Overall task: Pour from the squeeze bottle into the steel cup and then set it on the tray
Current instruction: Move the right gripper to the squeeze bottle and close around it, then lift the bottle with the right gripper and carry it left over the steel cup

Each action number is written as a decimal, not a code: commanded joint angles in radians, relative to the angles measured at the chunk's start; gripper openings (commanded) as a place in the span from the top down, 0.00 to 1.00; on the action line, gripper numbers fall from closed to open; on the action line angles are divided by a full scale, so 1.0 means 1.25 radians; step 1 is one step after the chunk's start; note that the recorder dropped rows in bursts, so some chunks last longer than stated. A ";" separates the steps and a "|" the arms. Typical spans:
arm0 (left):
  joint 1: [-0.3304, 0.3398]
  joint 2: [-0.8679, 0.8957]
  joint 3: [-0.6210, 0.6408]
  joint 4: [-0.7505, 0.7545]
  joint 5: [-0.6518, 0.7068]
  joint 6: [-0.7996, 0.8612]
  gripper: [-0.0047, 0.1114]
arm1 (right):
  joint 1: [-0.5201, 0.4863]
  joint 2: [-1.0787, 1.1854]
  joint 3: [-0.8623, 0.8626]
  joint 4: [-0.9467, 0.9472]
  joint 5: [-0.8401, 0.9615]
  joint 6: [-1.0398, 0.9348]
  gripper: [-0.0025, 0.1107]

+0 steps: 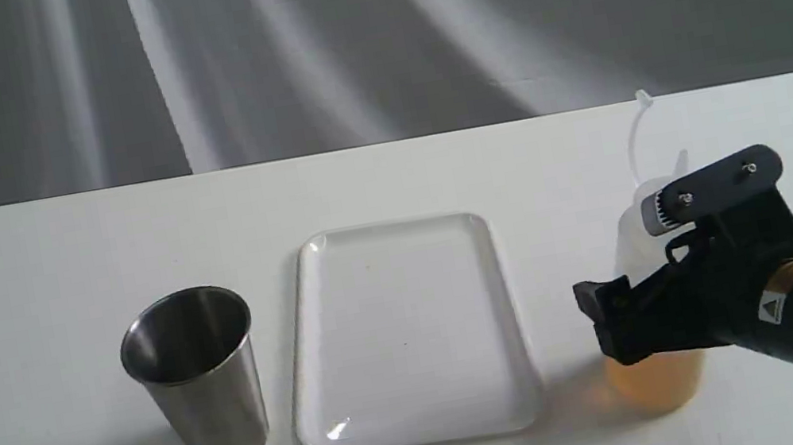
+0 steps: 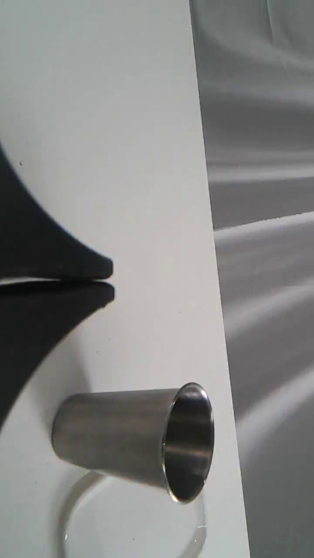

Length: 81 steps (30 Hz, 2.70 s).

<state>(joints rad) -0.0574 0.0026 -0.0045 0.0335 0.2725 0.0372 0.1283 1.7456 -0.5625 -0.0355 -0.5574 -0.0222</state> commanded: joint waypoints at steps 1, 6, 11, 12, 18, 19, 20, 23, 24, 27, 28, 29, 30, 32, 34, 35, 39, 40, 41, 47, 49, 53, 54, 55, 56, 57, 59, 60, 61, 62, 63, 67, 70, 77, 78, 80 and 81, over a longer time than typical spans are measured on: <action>-0.005 -0.002 0.004 -0.001 -0.006 -0.004 0.96 | 0.002 0.005 -0.004 -0.007 0.000 0.006 0.19; -0.005 -0.002 0.004 -0.001 -0.006 -0.004 0.96 | 0.002 0.005 -0.004 -0.007 0.001 0.006 0.30; -0.005 -0.002 0.004 -0.001 -0.006 -0.004 0.96 | 0.002 0.005 -0.004 -0.007 0.001 0.006 0.55; -0.005 -0.002 0.004 -0.001 -0.006 -0.004 0.96 | 0.002 0.005 -0.004 -0.007 0.001 0.006 0.61; -0.005 -0.002 0.004 -0.001 -0.006 -0.001 0.96 | 0.010 -0.012 -0.004 -0.002 0.022 0.022 0.88; -0.005 -0.002 0.004 -0.001 -0.006 -0.001 0.96 | 0.010 -0.021 -0.004 -0.002 0.033 0.022 0.91; -0.005 -0.002 0.004 -0.001 -0.006 -0.001 0.96 | 0.010 -0.032 -0.004 -0.002 0.047 0.022 0.93; -0.005 -0.002 0.004 -0.001 -0.006 -0.001 0.96 | 0.010 -0.070 -0.004 -0.003 0.099 0.022 0.98; -0.005 -0.002 0.004 -0.001 -0.006 -0.001 0.96 | 0.010 -0.083 -0.004 -0.005 0.115 0.022 0.98; -0.005 -0.002 0.004 -0.001 -0.006 -0.003 0.96 | 0.010 -0.118 -0.004 -0.005 0.147 0.022 0.98; -0.005 -0.002 0.004 -0.001 -0.006 -0.003 0.96 | 0.010 -0.130 -0.004 -0.007 0.153 0.022 0.98; -0.005 -0.002 0.004 -0.001 -0.006 -0.003 0.96 | 0.010 -0.143 -0.004 -0.011 0.159 0.025 0.98; -0.005 -0.002 0.004 -0.001 -0.006 -0.003 0.96 | 0.010 -0.156 -0.004 -0.014 0.164 0.024 0.98; -0.005 -0.002 0.004 -0.001 -0.006 -0.003 0.96 | 0.010 -0.180 -0.004 -0.027 0.180 0.024 0.98; -0.005 -0.002 0.004 -0.001 -0.006 -0.003 0.96 | 0.010 -0.199 -0.012 -0.045 0.212 0.024 0.98; -0.005 -0.002 0.004 -0.001 -0.006 -0.003 0.96 | 0.016 -0.211 -0.026 -0.054 0.245 0.024 0.98; -0.005 -0.002 0.004 -0.001 -0.006 -0.001 0.96 | 0.038 -0.228 -0.092 -0.076 0.378 0.028 0.98; -0.005 -0.002 0.004 -0.001 -0.006 -0.001 0.96 | 0.042 -0.228 -0.113 -0.085 0.394 0.035 0.98; -0.005 -0.002 0.004 -0.001 -0.006 -0.001 0.96 | 0.049 -0.228 -0.133 -0.097 0.412 0.048 0.98; -0.005 -0.002 0.004 -0.001 -0.006 -0.001 0.96 | 0.109 -0.225 -0.242 -0.160 0.474 0.087 0.98; -0.005 -0.002 0.004 -0.001 -0.006 -0.001 0.96 | 0.129 -0.211 -0.281 -0.180 0.514 0.087 0.98; -0.005 -0.002 0.004 -0.001 -0.006 -0.005 0.96 | 0.180 -0.150 -0.388 -0.244 0.630 0.099 0.98; -0.005 -0.002 0.004 -0.001 -0.006 -0.005 0.96 | 0.196 -0.137 -0.409 -0.259 0.655 0.109 0.98; -0.005 -0.002 0.004 -0.001 -0.006 -0.005 0.96 | 0.211 -0.120 -0.436 -0.272 0.680 0.117 0.98; -0.005 -0.002 0.004 -0.001 -0.006 -0.005 0.96 | 0.227 -0.102 -0.464 -0.289 0.704 0.124 0.98; -0.005 -0.002 0.004 -0.001 -0.006 -0.005 0.96 | 0.240 -0.086 -0.487 -0.303 0.722 0.134 0.98; -0.005 -0.002 0.004 -0.001 -0.006 -0.005 0.96 | 0.268 -0.047 -0.540 -0.338 0.763 0.153 0.98; -0.005 -0.002 0.004 -0.001 -0.006 -0.005 0.96 | 0.286 -0.027 -0.576 -0.356 0.791 0.157 0.98; -0.005 -0.002 0.004 -0.001 -0.006 -0.003 0.96 | 0.297 -0.011 -0.600 -0.365 0.806 0.157 0.98; -0.005 -0.002 0.004 -0.001 -0.006 -0.003 0.96 | 0.311 0.010 -0.630 -0.373 0.832 0.157 0.98; -0.005 -0.002 0.004 -0.001 -0.006 -0.003 0.96 | 0.324 0.030 -0.660 -0.378 0.858 0.157 0.98; -0.005 -0.002 0.004 -0.001 -0.006 -0.003 0.96 | 0.367 0.105 -0.761 -0.418 0.953 0.157 0.98; -0.005 -0.002 0.004 -0.001 -0.006 -0.003 0.96 | 0.395 0.158 -0.839 -0.456 1.001 0.157 0.98; -0.005 -0.002 0.004 -0.001 -0.006 -0.004 0.96 | 0.451 0.256 -0.959 -0.577 1.107 0.155 0.98; -0.005 -0.002 0.004 -0.001 -0.006 -0.004 0.96 | 0.459 0.260 -0.962 -0.597 1.107 0.155 0.98; -0.005 -0.002 0.004 -0.001 -0.006 -0.004 0.96 | 0.470 0.270 -0.962 -0.635 1.105 0.157 0.98; -0.005 -0.002 0.004 -0.001 -0.006 -0.004 0.96 | 0.475 0.274 -0.962 -0.658 1.105 0.157 0.98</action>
<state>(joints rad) -0.0574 0.0026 -0.0045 0.0335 0.2725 0.0368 0.7113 2.0931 -1.7530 -0.7833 0.8223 0.1745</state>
